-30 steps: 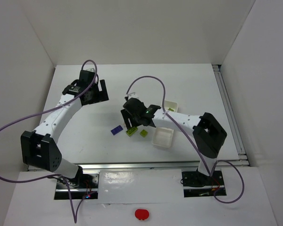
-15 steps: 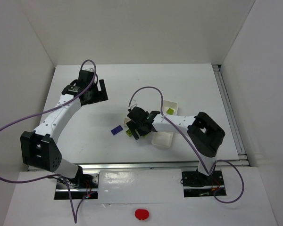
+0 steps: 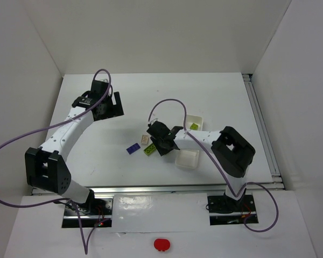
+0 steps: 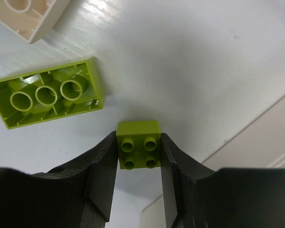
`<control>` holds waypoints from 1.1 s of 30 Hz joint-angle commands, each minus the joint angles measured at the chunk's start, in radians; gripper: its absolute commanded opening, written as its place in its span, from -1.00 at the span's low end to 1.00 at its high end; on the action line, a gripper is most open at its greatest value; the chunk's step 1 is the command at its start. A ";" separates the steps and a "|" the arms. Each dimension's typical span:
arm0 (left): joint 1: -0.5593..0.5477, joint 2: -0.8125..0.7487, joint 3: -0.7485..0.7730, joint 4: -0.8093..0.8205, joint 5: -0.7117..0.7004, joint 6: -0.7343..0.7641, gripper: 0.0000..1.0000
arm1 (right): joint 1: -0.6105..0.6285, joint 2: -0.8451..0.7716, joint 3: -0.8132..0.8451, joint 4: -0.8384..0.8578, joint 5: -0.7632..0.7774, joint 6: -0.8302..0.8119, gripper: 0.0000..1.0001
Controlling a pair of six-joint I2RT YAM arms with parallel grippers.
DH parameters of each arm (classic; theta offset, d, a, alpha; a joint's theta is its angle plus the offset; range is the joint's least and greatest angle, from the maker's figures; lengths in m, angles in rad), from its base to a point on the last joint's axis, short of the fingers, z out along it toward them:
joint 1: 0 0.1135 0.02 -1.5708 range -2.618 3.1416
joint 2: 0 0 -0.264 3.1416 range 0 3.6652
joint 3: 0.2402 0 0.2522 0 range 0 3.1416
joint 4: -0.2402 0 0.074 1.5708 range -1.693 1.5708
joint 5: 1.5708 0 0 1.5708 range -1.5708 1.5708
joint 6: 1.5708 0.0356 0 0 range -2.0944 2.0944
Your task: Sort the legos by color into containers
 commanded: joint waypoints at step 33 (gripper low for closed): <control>0.005 0.033 0.040 -0.014 0.025 -0.003 0.99 | -0.258 -0.243 0.056 0.088 0.207 0.217 0.21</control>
